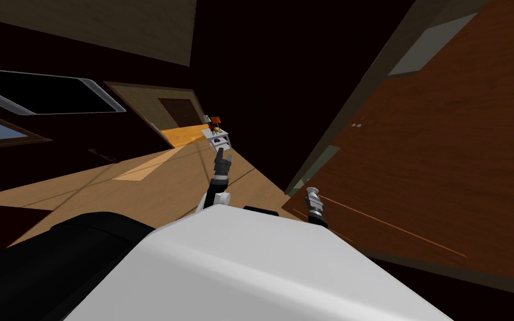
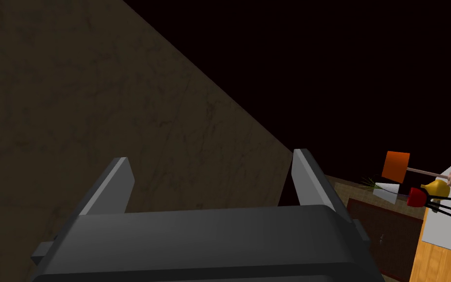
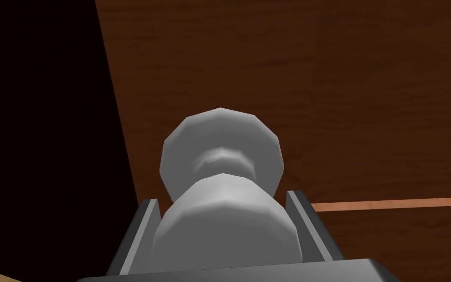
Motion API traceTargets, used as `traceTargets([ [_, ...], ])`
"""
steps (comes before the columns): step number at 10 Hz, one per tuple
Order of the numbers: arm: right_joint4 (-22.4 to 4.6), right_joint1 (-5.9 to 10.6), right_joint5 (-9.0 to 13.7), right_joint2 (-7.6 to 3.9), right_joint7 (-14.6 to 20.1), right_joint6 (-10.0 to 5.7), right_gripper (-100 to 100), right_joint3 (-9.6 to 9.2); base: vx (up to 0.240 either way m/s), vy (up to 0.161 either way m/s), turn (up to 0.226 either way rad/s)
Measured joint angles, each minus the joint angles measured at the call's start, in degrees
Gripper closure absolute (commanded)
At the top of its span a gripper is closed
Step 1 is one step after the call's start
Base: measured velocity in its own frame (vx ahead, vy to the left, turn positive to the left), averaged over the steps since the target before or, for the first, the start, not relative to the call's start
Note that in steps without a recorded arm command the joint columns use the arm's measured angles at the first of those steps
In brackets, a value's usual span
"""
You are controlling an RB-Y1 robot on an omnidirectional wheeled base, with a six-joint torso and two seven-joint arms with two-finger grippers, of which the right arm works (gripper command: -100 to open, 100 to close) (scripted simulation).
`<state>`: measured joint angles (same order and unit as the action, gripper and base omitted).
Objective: Pull the door open
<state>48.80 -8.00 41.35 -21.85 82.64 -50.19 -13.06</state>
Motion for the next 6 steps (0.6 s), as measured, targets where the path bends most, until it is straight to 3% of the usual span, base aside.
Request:
traceTargets([
  [2,0.0,-0.20,-0.4,-0.52,1.1,-0.10,100,-1.00,-0.145,0.003,0.064],
  [6,0.8,-1.51,-1.4,-2.78,3.7,-1.47,100,-3.55,-0.241,-0.033,0.125],
])
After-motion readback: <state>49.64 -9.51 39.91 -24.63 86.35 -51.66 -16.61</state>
